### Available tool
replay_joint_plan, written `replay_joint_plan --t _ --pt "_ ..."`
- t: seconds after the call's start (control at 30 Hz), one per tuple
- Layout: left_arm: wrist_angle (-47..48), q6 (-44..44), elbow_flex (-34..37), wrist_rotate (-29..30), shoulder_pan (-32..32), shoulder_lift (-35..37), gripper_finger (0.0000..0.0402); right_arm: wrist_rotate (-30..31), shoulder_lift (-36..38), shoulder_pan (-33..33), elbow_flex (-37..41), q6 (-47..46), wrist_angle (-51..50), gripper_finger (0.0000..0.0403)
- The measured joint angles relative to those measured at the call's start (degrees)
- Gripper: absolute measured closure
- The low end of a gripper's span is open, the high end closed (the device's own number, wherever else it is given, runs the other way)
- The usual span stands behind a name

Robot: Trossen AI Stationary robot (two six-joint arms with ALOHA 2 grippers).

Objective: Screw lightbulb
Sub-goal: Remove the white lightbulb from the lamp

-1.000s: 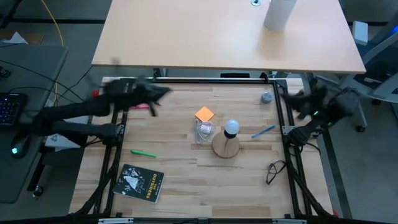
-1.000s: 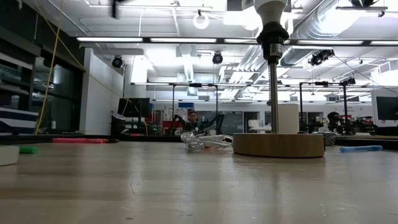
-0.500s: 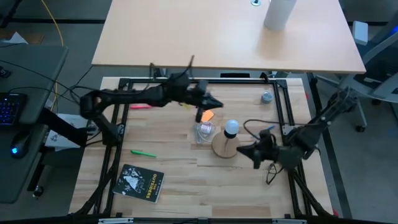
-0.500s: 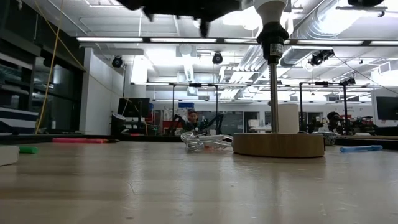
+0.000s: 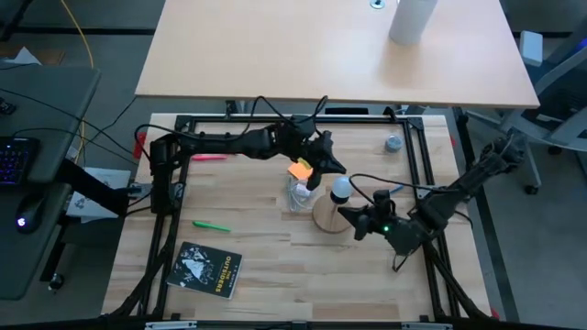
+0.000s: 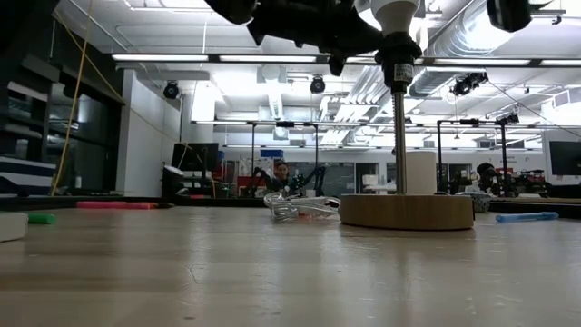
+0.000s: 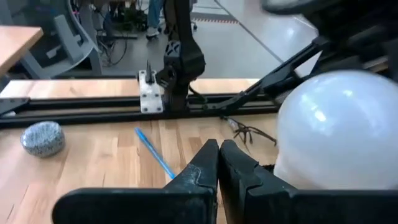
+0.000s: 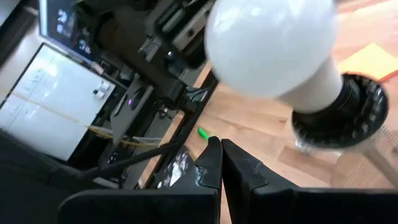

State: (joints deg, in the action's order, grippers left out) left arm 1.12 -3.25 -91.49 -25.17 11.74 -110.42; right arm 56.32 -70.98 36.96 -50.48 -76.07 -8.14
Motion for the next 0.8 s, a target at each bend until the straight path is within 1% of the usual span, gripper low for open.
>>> replay_joint_plan --t 0.1,0.27,0.43,0.57,0.63,0.73,0.8 --pt "-1.12 -0.04 -0.04 -0.02 -0.61 -0.43 0.0402 -0.35 -0.02 -1.85 0.00 0.56 -0.11 0.0403" --pt "-1.56 -3.08 -0.04 -0.02 -1.82 -0.40 0.0402 -6.47 0.02 -5.35 0.00 2.21 0.07 0.0403" --pt "-1.37 -3.19 -0.04 0.04 -2.44 -0.42 0.0402 -7.05 0.17 -6.88 0.00 3.79 0.09 0.0403" --pt "-0.07 -2.64 -0.04 -0.15 -2.75 -0.28 0.0402 -7.04 0.34 -6.81 0.00 4.51 -0.30 0.0403" --pt "1.11 -1.76 -0.04 -1.74 -2.76 -0.17 0.0402 -7.12 1.03 -6.35 0.00 4.52 -1.11 0.0403" --pt "4.35 -0.42 -0.04 -6.60 -2.40 -0.10 0.0402 -6.62 2.55 -5.07 0.00 4.19 -3.88 0.0403" --pt "6.67 0.08 -0.04 -8.56 -2.16 -0.10 0.0402 -5.96 4.03 -4.43 0.00 3.91 -6.31 0.0403"
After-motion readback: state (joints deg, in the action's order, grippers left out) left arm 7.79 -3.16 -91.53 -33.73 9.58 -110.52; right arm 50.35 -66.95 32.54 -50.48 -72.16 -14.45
